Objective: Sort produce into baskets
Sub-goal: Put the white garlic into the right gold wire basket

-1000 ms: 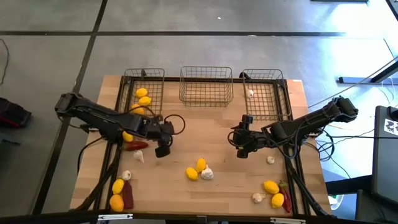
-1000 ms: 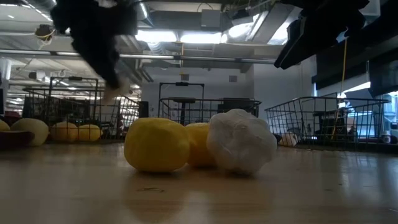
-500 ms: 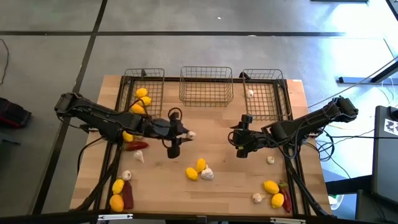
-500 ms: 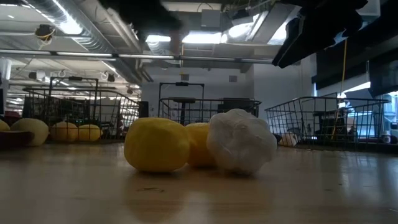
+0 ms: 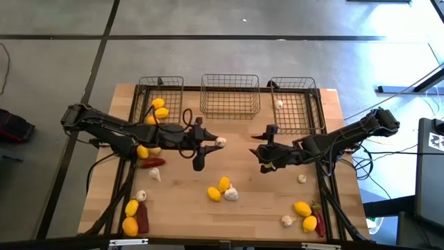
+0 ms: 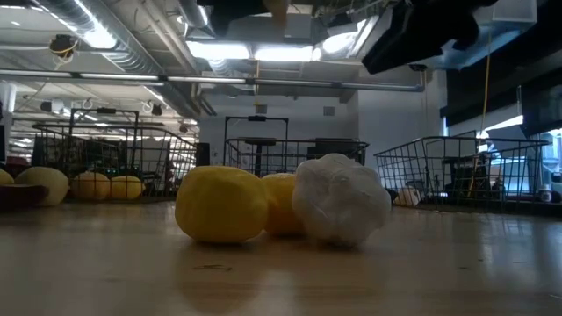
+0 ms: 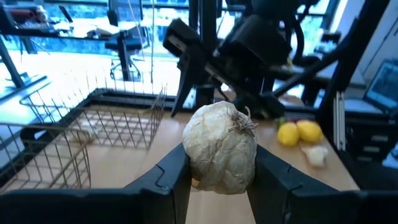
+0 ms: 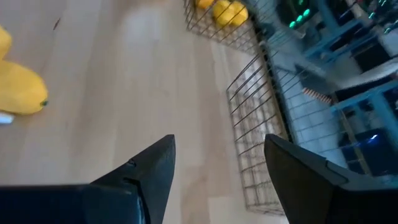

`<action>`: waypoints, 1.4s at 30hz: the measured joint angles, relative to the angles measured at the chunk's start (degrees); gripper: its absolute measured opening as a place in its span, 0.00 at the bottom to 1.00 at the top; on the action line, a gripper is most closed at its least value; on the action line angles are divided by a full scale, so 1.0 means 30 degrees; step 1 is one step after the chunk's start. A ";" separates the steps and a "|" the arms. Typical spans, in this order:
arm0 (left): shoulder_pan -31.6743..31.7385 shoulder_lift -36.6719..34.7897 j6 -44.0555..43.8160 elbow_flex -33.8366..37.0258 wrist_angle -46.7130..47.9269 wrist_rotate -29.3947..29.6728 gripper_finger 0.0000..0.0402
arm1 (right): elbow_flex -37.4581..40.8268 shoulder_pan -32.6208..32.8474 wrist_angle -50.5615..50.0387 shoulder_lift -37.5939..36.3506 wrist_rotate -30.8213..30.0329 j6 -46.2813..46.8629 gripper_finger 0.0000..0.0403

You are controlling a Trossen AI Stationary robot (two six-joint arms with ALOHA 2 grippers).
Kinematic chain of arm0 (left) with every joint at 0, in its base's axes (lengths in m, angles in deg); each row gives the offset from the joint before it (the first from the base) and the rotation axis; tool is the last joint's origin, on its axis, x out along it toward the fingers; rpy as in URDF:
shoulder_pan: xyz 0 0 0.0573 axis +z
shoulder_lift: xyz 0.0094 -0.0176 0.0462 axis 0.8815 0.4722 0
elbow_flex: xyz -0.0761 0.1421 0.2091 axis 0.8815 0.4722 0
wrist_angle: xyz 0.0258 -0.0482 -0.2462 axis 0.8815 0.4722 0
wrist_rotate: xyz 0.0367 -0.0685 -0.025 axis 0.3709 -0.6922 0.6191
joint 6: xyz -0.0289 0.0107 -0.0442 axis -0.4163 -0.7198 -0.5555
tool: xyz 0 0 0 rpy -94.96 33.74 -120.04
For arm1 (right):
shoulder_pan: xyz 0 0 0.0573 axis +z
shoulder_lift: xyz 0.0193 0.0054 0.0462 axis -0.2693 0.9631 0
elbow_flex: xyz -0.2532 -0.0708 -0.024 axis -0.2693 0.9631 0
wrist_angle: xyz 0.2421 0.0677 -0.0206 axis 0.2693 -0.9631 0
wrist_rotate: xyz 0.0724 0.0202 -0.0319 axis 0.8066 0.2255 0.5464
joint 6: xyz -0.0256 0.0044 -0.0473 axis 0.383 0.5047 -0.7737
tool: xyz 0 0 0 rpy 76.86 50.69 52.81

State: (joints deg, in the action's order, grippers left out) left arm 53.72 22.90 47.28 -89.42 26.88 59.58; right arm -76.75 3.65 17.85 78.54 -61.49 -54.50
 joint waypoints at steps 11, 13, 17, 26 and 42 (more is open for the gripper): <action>0.0793 0.2759 0.0043 0.0000 -0.5756 0.0005 0.30 | -0.0007 -0.1795 0.3105 -0.0022 0.2457 -0.0970 0.60; 0.0915 0.3316 -0.0037 0.0000 -0.6816 0.0001 0.30 | -0.0007 -0.1987 0.3705 -0.0022 0.3340 -0.0959 0.60; 0.0998 0.4371 -0.0398 0.0000 -0.8605 -0.0010 0.30 | -0.0015 -0.1958 0.4876 -0.0022 0.3870 -0.0970 0.60; 0.0954 0.6338 -0.1386 0.0000 -1.1813 -0.0053 0.30 | -0.0015 -0.1946 0.5739 -0.0015 0.4815 -0.0985 0.60; 0.0947 0.6897 -0.1997 0.0000 -1.2497 -0.0288 0.30 | -0.0015 -0.1946 0.5821 -0.0015 0.5328 -0.1909 0.20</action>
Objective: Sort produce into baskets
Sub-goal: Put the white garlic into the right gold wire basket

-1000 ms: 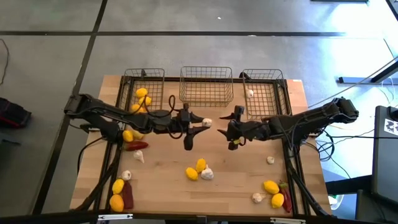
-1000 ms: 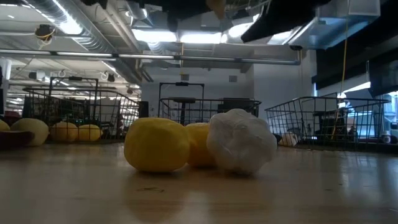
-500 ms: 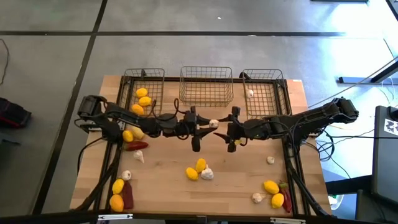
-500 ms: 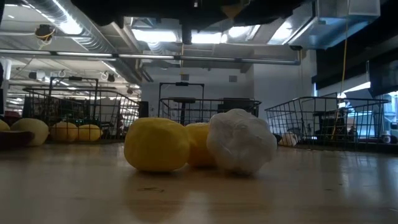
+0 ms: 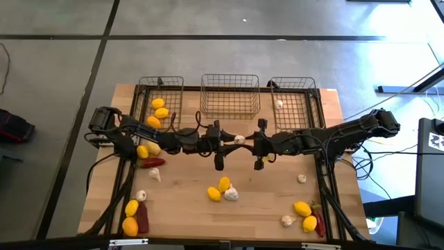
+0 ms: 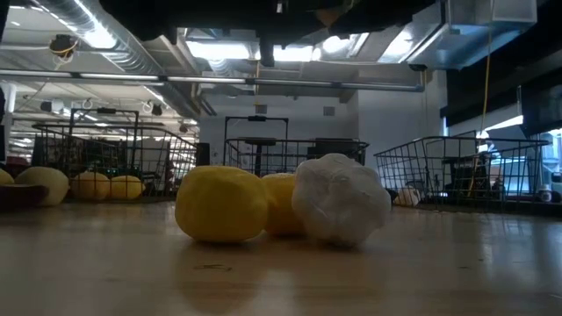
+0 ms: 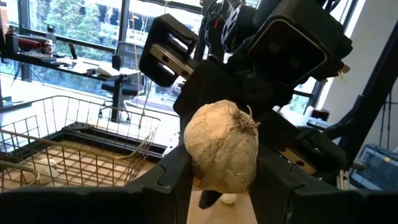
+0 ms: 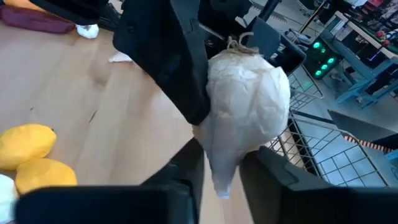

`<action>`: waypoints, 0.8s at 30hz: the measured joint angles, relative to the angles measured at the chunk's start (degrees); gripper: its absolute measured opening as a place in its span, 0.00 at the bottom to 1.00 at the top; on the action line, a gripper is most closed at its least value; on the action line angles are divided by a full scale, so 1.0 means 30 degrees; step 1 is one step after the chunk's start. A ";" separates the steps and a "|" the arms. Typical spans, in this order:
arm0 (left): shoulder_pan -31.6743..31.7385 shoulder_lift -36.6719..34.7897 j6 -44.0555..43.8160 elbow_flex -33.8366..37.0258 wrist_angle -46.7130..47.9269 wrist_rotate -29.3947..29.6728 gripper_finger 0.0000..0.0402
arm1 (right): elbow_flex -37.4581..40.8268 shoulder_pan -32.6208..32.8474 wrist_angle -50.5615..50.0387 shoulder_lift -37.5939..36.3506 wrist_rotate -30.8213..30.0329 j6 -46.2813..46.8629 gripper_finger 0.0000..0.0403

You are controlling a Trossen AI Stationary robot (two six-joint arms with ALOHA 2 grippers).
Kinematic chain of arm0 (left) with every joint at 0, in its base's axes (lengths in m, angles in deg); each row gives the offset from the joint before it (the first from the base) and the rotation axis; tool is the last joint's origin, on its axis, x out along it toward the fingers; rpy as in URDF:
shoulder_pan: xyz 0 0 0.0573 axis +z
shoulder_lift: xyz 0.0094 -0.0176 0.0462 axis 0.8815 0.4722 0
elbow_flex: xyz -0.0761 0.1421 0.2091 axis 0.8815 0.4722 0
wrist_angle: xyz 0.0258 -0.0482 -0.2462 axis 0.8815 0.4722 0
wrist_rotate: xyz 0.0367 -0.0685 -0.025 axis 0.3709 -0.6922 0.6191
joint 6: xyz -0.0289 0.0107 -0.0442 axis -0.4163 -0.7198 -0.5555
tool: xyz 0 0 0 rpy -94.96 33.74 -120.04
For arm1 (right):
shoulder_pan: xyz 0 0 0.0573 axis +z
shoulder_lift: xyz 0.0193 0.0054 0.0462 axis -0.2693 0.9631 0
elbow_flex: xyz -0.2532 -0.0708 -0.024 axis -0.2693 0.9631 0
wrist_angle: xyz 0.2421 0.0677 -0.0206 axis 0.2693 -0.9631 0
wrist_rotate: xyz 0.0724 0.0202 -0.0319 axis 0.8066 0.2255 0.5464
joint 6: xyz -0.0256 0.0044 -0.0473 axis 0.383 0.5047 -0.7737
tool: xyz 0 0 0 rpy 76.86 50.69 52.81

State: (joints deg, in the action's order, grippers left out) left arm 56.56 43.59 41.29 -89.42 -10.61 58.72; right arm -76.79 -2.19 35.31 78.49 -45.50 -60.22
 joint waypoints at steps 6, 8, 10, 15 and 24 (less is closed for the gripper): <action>0.0036 0.0000 -0.0794 0.0000 0.0137 0.0005 0.30 | 0.0000 0.0000 -0.0119 0.0000 0.0002 -0.0059 0.04; 0.0036 0.0000 -0.0614 0.0000 0.0183 0.0008 0.32 | 0.0000 0.0000 -0.0160 0.0000 0.0002 -0.0066 0.03; 0.0036 0.0000 -0.0596 0.0000 0.0218 0.0008 0.36 | 0.0000 0.0000 -0.0153 0.0000 0.0002 -0.0066 0.03; 0.0049 0.0000 0.0037 0.0000 0.0601 0.0114 0.49 | 0.0000 0.0010 -0.0177 0.0022 -0.0276 -0.0081 0.06; 0.0068 0.0000 0.0240 -0.0007 0.4164 0.0237 0.54 | -0.0160 0.0029 -0.1935 -0.1618 -0.2697 0.0058 0.06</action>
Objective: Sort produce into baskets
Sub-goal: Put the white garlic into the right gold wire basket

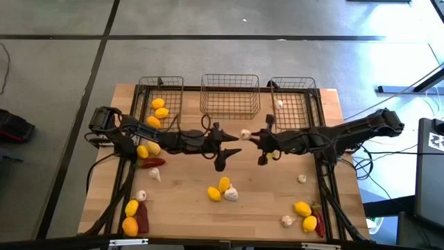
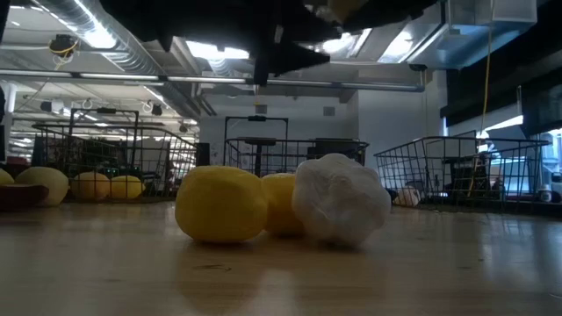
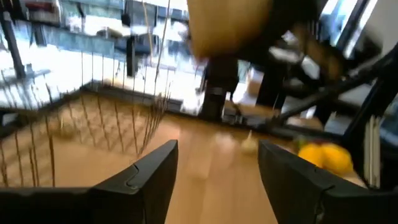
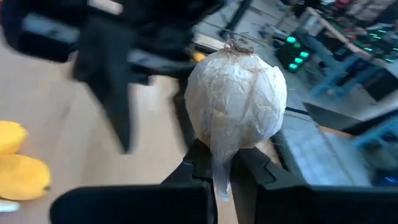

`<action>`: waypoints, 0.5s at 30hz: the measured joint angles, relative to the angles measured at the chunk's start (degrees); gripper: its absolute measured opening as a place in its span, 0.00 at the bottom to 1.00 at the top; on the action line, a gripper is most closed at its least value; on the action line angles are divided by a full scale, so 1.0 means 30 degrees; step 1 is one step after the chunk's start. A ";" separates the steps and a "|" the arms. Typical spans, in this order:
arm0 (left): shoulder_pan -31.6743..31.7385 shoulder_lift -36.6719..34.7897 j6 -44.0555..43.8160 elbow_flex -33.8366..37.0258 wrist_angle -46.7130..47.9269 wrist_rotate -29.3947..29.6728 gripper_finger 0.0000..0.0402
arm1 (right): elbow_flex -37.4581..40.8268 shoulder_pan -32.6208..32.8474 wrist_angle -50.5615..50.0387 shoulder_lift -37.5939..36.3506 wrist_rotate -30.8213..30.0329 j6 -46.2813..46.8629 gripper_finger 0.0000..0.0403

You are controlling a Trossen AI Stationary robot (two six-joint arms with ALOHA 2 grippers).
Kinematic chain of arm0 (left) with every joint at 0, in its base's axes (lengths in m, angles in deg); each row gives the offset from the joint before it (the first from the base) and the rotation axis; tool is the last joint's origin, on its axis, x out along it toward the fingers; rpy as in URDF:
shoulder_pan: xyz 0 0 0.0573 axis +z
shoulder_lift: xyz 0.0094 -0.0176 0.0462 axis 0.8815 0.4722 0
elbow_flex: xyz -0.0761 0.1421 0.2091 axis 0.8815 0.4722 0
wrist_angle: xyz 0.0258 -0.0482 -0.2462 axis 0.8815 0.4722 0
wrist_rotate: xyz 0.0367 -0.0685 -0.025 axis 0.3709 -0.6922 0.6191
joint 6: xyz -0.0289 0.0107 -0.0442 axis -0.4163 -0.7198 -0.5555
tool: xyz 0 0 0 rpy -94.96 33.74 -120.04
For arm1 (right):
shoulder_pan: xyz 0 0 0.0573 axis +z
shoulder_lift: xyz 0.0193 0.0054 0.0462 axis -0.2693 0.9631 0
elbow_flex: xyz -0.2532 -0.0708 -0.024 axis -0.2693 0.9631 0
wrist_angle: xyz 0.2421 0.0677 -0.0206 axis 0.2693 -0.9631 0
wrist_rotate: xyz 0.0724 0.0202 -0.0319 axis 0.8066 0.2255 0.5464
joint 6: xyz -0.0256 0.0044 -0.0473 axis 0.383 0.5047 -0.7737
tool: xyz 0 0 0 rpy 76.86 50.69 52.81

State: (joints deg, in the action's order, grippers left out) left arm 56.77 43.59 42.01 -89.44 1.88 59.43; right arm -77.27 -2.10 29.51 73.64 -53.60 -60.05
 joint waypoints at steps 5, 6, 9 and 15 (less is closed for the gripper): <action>-0.0075 0.0000 -0.0385 0.0000 0.1567 -0.0024 0.53 | -0.0007 -0.0202 -0.1998 -0.1892 -0.2125 0.0029 0.05; -0.0075 0.0000 -0.0485 0.0000 0.1723 -0.0028 0.53 | -0.0007 -0.0380 -0.2551 -0.2260 -0.2399 0.0036 0.05; -0.0075 0.0000 -0.0721 0.0000 0.1854 -0.0075 0.54 | -0.0007 -0.1372 -0.4092 -0.3339 -0.2647 0.0238 0.05; -0.0068 0.0000 -0.0735 0.0000 0.1788 -0.0083 0.53 | -0.0022 -0.4915 -0.6949 -0.4696 -0.2281 0.0542 0.05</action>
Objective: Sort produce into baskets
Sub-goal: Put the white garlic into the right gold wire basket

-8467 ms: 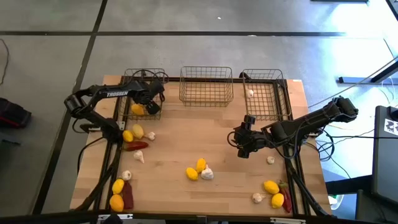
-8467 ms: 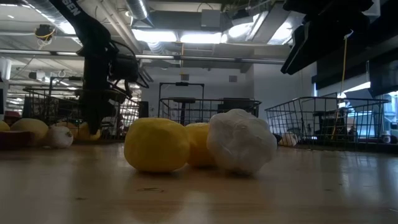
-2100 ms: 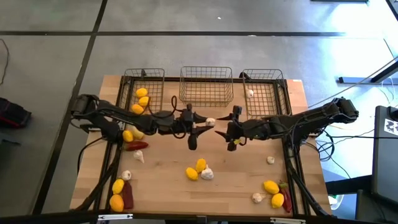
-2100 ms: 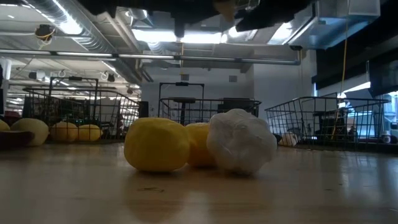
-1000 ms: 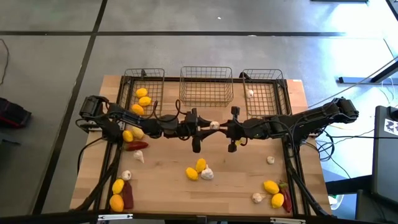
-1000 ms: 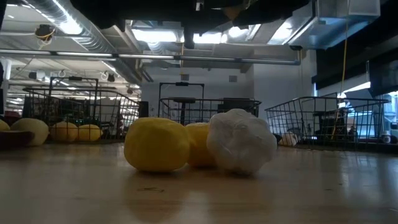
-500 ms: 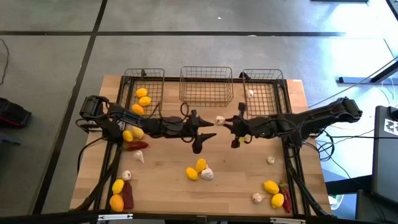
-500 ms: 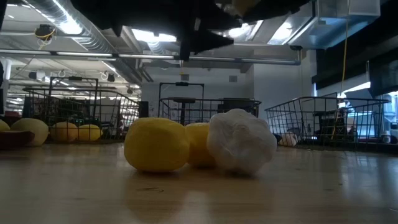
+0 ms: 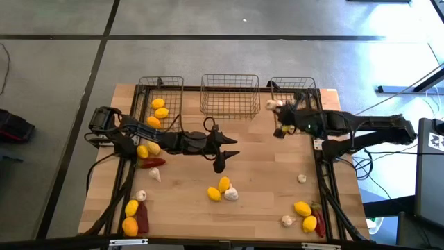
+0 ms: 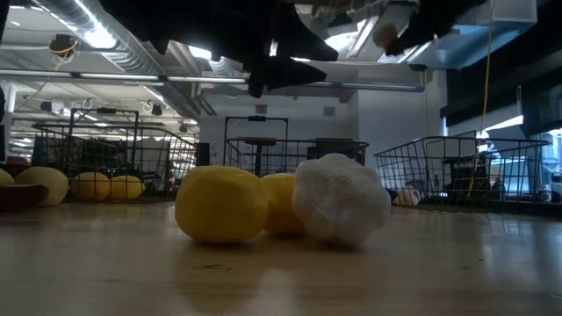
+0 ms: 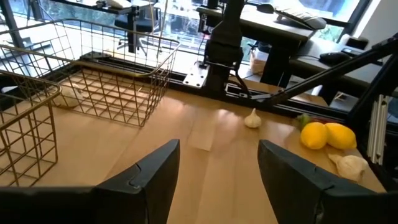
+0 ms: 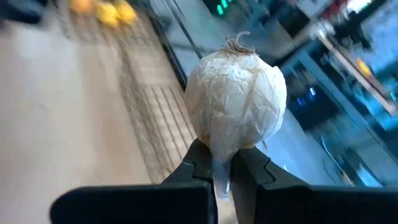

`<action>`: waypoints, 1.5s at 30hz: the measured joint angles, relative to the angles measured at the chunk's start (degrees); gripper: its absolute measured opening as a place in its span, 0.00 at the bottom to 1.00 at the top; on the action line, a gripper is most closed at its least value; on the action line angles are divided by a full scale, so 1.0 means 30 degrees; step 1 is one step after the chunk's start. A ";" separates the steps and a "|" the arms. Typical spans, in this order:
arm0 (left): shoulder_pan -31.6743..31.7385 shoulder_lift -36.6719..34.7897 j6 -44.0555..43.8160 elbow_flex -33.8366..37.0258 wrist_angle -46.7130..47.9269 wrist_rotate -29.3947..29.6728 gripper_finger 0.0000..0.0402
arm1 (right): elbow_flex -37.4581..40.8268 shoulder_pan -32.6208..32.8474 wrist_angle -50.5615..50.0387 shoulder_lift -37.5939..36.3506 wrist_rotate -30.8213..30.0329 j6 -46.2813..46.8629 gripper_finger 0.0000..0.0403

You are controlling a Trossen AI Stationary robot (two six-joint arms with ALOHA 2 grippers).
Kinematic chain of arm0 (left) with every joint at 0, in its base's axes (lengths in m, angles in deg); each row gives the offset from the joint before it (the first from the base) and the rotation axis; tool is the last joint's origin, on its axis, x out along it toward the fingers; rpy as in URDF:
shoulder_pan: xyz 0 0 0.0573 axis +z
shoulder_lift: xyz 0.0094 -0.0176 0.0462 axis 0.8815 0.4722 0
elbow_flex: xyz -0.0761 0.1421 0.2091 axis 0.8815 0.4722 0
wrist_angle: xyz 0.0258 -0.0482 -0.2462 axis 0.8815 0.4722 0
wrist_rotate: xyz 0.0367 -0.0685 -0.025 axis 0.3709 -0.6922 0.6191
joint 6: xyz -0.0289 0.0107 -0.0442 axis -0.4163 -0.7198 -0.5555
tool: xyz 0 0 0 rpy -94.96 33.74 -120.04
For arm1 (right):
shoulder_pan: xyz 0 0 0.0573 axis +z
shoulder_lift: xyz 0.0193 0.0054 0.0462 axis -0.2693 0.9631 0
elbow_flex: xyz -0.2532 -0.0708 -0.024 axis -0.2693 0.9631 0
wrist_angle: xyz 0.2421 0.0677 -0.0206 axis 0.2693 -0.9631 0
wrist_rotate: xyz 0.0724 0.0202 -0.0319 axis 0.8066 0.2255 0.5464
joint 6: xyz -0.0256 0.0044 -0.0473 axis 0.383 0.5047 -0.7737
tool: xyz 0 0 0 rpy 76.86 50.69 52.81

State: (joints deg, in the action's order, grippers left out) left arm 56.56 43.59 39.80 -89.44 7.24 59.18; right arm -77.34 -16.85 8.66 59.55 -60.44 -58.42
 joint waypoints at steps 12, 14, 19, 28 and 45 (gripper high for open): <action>0.0015 0.0000 -0.0007 0.0000 0.0104 -0.0007 0.53 | 0.1025 -0.9175 -0.2029 -0.0148 0.5351 -0.0120 0.05; 0.0015 0.0000 -0.0007 0.0000 0.0110 -0.0014 0.53 | 0.1412 -1.0447 -0.2045 -0.0148 0.6288 -0.0119 0.05; 0.0015 0.0000 0.0039 0.0000 0.0109 0.0107 0.53 | 0.2062 -1.3152 -0.2213 0.0594 0.8110 0.0438 0.05; 0.0022 0.0000 0.0058 0.0000 0.0105 0.0300 0.53 | 0.2076 -1.6320 -0.2720 0.4012 1.0370 0.0915 0.05; 0.0022 0.0000 0.0124 0.0007 0.0125 0.0337 0.53 | 0.2076 -1.8282 -0.3195 0.9007 1.1275 0.0431 0.05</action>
State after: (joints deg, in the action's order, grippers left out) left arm 56.63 43.59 40.18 -89.42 7.62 60.19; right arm -71.11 -71.69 -0.92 86.57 -26.61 -57.13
